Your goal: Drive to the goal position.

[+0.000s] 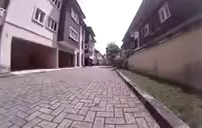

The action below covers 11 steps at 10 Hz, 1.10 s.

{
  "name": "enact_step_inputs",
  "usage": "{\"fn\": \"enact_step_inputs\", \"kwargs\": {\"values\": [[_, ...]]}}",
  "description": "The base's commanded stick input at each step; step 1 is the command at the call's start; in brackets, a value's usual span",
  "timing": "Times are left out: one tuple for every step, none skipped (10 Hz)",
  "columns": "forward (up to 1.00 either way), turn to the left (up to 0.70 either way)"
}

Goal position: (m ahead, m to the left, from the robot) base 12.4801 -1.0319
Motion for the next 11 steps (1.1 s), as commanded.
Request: {"fn": "enact_step_inputs", "kwargs": {"values": [[0.5,0.0],[0.5,0.0],[0.5,0.0],[0.5,0.0],[0.5,0.0],[0.5,0.0],[0.5,0.0],[0.5,0.0],[0.5,0.0],[0.5,0.0],[0.5,0.0]]}}
